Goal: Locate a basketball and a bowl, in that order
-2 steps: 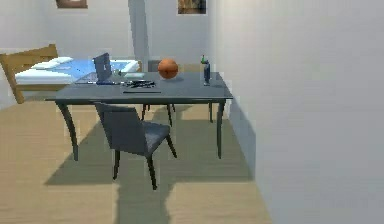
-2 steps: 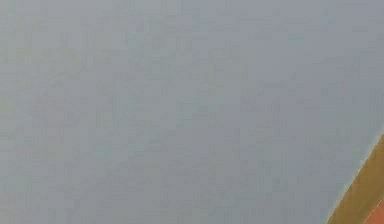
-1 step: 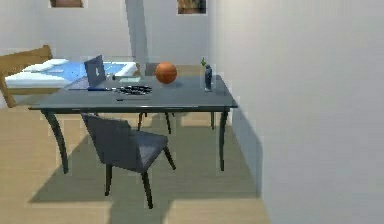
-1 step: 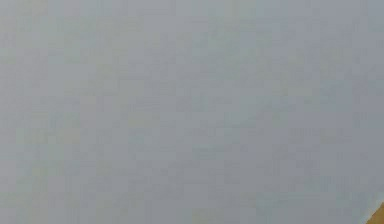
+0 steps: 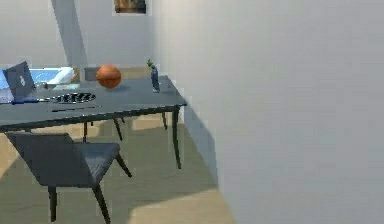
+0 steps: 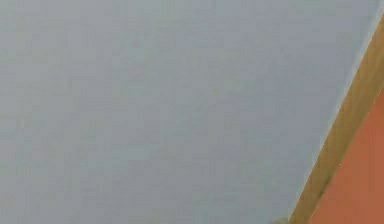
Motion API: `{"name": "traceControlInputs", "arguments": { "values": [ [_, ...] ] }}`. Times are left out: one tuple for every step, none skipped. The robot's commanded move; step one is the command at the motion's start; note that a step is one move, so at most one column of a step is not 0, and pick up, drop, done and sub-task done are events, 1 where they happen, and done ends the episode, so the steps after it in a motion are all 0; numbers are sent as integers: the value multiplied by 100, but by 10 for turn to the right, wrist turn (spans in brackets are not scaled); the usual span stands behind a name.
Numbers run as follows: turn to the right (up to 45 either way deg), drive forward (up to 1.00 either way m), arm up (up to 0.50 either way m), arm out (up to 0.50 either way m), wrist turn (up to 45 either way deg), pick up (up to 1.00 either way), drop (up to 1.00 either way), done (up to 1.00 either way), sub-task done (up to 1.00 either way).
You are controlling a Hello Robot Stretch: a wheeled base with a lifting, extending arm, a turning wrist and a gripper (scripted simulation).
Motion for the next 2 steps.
{"name": "traceControlInputs", "arguments": {
  "values": [
    [0,15,0,0,0,0,0,0,0],
    [-150,0,0,0,0,0,0,0,0]
  ]
}}
